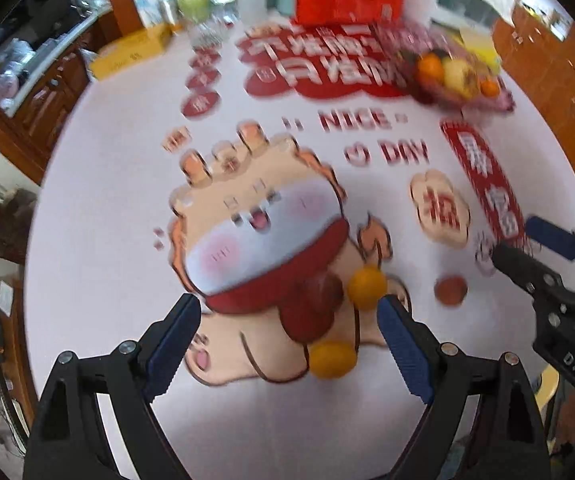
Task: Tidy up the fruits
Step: 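Grasp a small yellow tangerine with the left tool while the right tool grasps another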
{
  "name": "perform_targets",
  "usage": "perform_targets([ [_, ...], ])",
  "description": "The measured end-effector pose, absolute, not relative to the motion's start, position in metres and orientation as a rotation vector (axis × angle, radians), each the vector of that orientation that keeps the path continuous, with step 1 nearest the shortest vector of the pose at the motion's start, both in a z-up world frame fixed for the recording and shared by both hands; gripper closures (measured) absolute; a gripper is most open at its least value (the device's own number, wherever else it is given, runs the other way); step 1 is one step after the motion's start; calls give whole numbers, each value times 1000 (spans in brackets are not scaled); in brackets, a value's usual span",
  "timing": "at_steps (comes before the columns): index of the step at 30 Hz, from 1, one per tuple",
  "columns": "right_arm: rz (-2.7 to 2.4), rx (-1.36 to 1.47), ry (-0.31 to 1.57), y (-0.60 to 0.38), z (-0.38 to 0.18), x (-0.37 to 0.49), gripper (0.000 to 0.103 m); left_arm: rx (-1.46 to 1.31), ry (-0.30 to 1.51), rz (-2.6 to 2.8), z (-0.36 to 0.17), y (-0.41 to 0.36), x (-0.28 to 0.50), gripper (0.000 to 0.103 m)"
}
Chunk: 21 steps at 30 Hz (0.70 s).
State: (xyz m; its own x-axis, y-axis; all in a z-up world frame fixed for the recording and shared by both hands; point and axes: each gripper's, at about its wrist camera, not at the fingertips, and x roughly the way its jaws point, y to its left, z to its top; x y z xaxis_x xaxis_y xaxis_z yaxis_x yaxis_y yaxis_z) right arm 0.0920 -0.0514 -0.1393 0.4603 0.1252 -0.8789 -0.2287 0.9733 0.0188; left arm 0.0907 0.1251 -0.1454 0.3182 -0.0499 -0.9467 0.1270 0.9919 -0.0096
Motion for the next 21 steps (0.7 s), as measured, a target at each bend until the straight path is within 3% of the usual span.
perform_targets([
  [6, 211, -89, 1137, -45, -167, 91, 52, 93, 1334, -230, -185, 111, 75, 16],
  [8, 210, -80, 1153, -45, -173, 92, 52, 82, 1360, -248, -196, 109, 72, 25],
  [10, 211, -72, 1166, -44, -178, 93, 52, 55, 1399, -257, -208, 109, 71, 43],
  [15, 228, -72, 1174, -36, -183, 96, 52, -3, 1401, -269, -213, 118, 70, 67],
  [21, 283, -93, 1183, -18, -188, 103, 52, -67, 1389, -228, -213, 140, 72, 68],
])
